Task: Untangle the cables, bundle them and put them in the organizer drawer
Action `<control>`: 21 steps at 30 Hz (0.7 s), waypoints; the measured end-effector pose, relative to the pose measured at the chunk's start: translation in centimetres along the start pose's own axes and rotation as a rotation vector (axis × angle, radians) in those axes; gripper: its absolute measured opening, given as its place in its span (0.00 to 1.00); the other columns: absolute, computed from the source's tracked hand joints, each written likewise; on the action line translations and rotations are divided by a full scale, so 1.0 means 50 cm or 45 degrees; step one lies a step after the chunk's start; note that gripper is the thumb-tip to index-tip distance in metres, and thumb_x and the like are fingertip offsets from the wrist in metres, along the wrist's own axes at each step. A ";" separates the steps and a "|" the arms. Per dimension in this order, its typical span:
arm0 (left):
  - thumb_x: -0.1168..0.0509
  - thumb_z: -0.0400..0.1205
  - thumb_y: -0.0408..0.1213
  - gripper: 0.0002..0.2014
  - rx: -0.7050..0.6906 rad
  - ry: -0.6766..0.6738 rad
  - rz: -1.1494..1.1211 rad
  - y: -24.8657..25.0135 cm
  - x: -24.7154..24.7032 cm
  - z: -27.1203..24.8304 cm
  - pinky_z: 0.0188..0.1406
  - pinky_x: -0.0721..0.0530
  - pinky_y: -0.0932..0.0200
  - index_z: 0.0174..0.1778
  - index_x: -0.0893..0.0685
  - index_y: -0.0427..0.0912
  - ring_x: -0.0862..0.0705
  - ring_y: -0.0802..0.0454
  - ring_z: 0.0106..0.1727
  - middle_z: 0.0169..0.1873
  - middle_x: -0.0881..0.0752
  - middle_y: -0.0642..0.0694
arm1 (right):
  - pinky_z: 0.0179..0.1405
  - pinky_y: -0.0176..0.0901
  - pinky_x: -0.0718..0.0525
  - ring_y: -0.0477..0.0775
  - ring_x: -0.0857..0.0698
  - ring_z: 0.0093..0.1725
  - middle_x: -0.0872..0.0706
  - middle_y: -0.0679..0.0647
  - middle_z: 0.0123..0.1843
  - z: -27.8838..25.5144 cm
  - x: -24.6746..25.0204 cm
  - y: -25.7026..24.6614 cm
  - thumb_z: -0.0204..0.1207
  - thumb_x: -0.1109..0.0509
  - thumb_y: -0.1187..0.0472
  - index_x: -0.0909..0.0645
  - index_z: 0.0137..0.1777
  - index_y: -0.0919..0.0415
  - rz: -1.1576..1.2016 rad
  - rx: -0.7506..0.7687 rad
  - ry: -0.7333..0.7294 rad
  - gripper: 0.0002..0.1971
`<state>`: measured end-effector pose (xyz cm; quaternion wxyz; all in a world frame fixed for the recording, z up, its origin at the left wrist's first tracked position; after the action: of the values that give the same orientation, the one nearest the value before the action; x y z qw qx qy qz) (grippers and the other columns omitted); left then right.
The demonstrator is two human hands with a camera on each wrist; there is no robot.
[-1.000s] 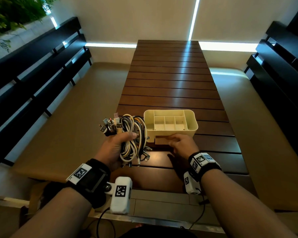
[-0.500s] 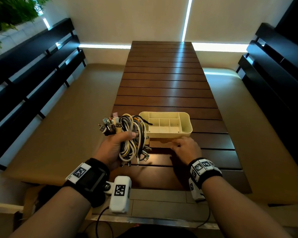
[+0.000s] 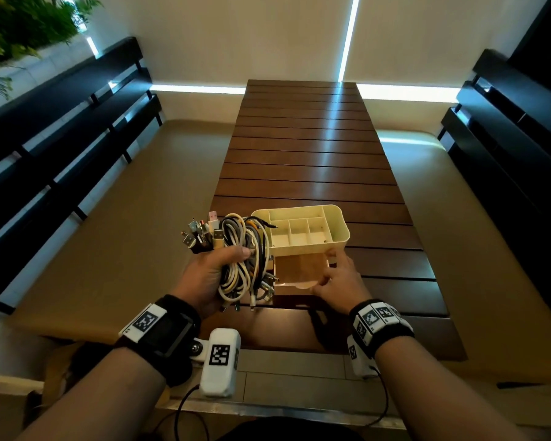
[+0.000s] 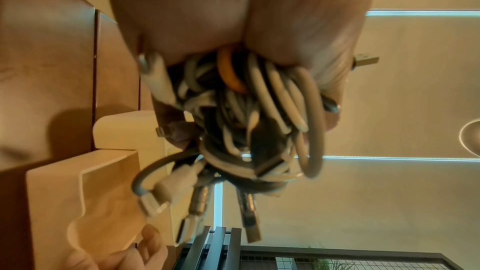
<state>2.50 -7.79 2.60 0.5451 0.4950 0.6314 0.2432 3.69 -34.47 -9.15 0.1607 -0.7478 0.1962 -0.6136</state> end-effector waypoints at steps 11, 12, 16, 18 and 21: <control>0.30 0.70 0.31 0.22 0.002 -0.016 0.011 -0.006 -0.007 0.005 0.37 0.09 0.45 0.60 0.16 0.28 0.09 0.37 0.42 0.47 0.11 0.29 | 0.73 0.57 0.20 0.60 0.24 0.73 0.39 0.50 0.80 0.010 0.015 -0.043 0.76 0.25 0.45 0.43 0.86 0.45 -0.084 -0.058 -0.038 0.42; 0.30 0.69 0.31 0.20 -0.010 -0.017 0.011 -0.005 -0.008 0.006 0.35 0.09 0.46 0.58 0.15 0.29 0.09 0.38 0.40 0.45 0.10 0.30 | 0.74 0.58 0.21 0.62 0.24 0.74 0.38 0.52 0.80 0.011 0.015 -0.046 0.76 0.25 0.46 0.44 0.86 0.44 -0.077 -0.080 -0.058 0.42; 0.31 0.70 0.31 0.18 -0.018 -0.011 -0.004 0.002 -0.006 0.004 0.34 0.09 0.47 0.55 0.15 0.30 0.09 0.39 0.37 0.41 0.10 0.32 | 0.72 0.58 0.20 0.63 0.22 0.71 0.28 0.57 0.74 0.006 0.009 -0.052 0.76 0.27 0.44 0.33 0.81 0.47 -0.113 -0.075 -0.094 0.35; 0.31 0.70 0.30 0.17 -0.012 -0.007 -0.002 0.005 -0.002 0.002 0.33 0.10 0.47 0.55 0.15 0.30 0.09 0.40 0.37 0.41 0.10 0.33 | 0.69 0.54 0.19 0.58 0.24 0.68 0.28 0.55 0.71 0.000 0.010 -0.049 0.77 0.28 0.44 0.19 0.70 0.52 -0.272 -0.021 -0.050 0.23; 0.29 0.71 0.28 0.17 -0.015 -0.001 -0.019 0.007 0.004 -0.002 0.30 0.11 0.49 0.55 0.16 0.29 0.09 0.40 0.35 0.40 0.09 0.33 | 0.69 0.55 0.22 0.57 0.31 0.68 0.32 0.53 0.73 0.001 0.011 -0.042 0.78 0.30 0.47 0.12 0.55 0.52 -0.501 0.061 -0.007 0.13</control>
<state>2.56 -7.44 2.86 0.5501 0.4870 0.6335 0.2427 4.02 -32.91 -7.65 0.0558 -0.7692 0.0310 -0.6358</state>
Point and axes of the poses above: each hand's wrist, its own z-axis towards the middle knuckle, its own x-axis out of the back of the hand, y = z × x, the point moved 1 cm from there along z, towards the middle knuckle
